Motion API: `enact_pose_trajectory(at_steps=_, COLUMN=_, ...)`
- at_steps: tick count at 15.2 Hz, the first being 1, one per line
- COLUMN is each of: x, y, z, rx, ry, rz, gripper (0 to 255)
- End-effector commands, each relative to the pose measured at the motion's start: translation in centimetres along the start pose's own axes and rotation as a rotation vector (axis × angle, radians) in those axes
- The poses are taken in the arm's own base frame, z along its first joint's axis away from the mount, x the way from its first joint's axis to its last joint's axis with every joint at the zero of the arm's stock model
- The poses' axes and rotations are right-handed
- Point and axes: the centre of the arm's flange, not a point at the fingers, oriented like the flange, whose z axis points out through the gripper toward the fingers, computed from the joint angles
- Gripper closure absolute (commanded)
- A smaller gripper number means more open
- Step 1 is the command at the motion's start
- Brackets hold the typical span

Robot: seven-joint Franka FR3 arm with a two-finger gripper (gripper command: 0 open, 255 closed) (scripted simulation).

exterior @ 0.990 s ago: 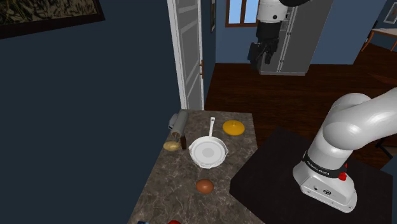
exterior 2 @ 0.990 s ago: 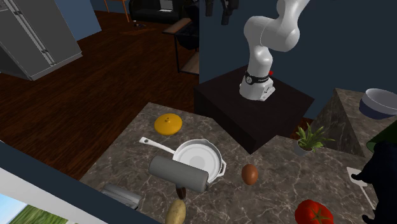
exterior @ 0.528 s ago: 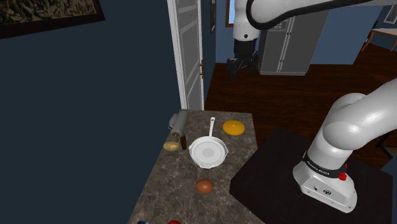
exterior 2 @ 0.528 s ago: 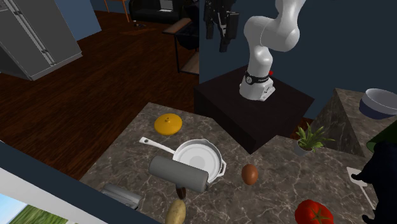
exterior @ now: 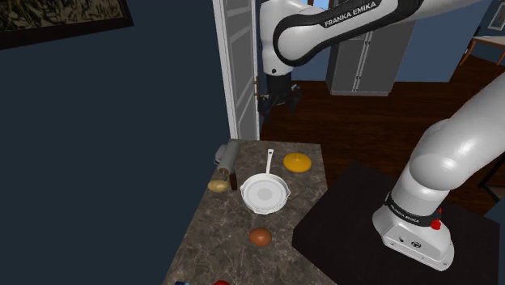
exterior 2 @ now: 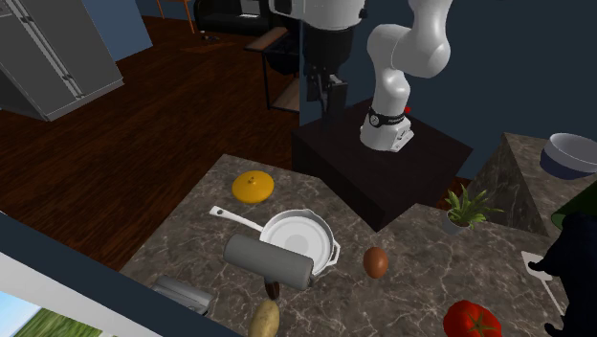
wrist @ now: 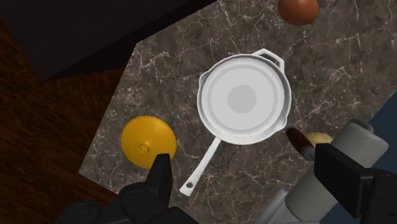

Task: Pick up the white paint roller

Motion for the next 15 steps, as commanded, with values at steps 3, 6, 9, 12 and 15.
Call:
enact_pose_trajectory(at_steps=3, x=2.4, y=-4.3, z=3.0, rx=-0.014, ry=-0.018, rz=0.072, gripper=0)
enact_pose_trajectory(at_steps=6, x=4.3, y=-7.3, z=5.3, rx=-0.026, ry=-0.031, rz=0.124, gripper=0)
enact_pose_trajectory(at_steps=9, x=6.3, y=-10.1, z=7.6, rx=-0.038, ry=-0.044, rz=0.175, gripper=0)
enact_pose_trajectory(at_steps=12, x=8.5, y=-12.9, z=9.9, rx=-0.05, ry=-0.057, rz=0.227, gripper=0)
enact_pose_trajectory(at_steps=15, x=10.7, y=-15.4, z=12.3, rx=-0.062, ry=-0.07, rz=0.279, gripper=0)
